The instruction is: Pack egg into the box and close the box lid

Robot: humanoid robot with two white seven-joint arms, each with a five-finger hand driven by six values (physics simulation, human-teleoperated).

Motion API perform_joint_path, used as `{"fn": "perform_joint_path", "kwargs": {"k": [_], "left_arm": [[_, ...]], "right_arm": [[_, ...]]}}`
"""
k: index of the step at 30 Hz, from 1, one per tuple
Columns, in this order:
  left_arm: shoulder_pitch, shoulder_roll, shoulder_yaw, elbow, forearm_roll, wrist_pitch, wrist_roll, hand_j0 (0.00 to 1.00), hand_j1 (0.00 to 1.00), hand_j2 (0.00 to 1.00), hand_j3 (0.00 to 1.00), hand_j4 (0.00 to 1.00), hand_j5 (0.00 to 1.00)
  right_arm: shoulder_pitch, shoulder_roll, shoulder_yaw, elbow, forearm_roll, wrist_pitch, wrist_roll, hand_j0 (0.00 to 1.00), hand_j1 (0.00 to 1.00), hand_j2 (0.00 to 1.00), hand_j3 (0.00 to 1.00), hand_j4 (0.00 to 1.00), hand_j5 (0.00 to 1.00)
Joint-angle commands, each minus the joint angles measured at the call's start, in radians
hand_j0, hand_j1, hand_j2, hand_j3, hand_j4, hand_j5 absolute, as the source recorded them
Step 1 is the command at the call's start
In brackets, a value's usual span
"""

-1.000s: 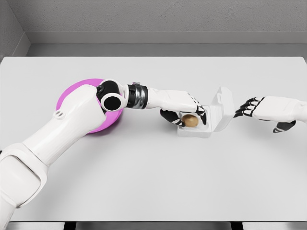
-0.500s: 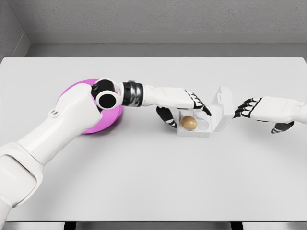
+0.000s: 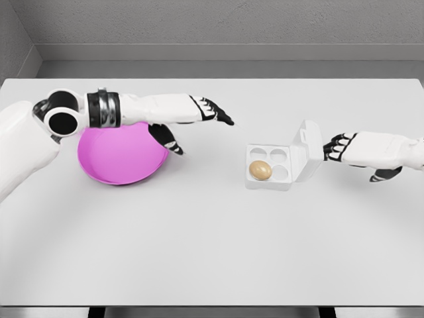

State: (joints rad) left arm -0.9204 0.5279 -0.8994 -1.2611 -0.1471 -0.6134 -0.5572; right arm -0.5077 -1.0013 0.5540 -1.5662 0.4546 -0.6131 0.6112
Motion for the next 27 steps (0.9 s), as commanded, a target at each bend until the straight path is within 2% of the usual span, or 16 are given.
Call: {"fn": "perform_joint_path", "kwargs": {"k": [1,6,14,17,20,21,23,27], "left_arm": [[0.0,0.021,0.019,-0.003,0.012,0.003,0.0,1.0,1.0,1.0,1.0,1.0,1.0],[0.002,0.023,0.02,-0.003,0.024,0.003,0.002,1.0,1.0,1.0,1.0,1.0,1.0],[0.003,0.043,0.02,-0.003,0.044,0.003,0.002,1.0,1.0,1.0,1.0,1.0,1.0],[0.003,0.043,0.02,-0.003,0.044,0.003,0.002,1.0,1.0,1.0,1.0,1.0,1.0],[0.003,0.043,0.02,-0.003,0.046,0.003,0.002,1.0,1.0,1.0,1.0,1.0,1.0],[0.003,0.044,0.022,-0.001,0.046,0.003,0.002,1.0,1.0,1.0,1.0,1.0,1.0],[0.005,0.04,0.02,0.011,0.046,0.003,0.002,1.0,1.0,1.0,1.0,1.0,1.0],[0.026,0.038,0.019,0.011,0.046,0.003,0.002,1.0,1.0,1.0,1.0,1.0,1.0]], "right_arm": [[0.0,0.0,0.0,-0.029,-0.005,0.002,0.0,1.0,1.0,1.0,1.0,1.0,1.0],[-0.002,0.0,0.0,-0.095,-0.005,0.002,0.0,1.0,1.0,1.0,1.0,1.0,1.0],[-0.003,0.013,-0.008,-0.16,-0.017,0.002,0.0,1.0,1.0,1.0,1.0,1.0,1.0],[0.0,0.009,-0.045,-0.163,-0.068,0.002,0.0,1.0,1.0,1.0,1.0,1.0,1.0],[0.012,0.0,-0.131,-0.12,-0.125,0.002,0.0,1.0,1.0,1.0,1.0,1.0,1.0],[0.014,-0.002,-0.146,-0.045,-0.207,0.002,0.0,1.0,1.0,1.0,1.0,1.0,1.0],[0.014,-0.002,-0.18,0.046,-0.312,0.002,0.0,1.0,1.0,1.0,1.0,1.0,1.0],[0.029,-0.002,-0.171,0.043,-0.306,0.002,0.0,1.0,1.0,1.0,1.0,1.0,1.0]]}}
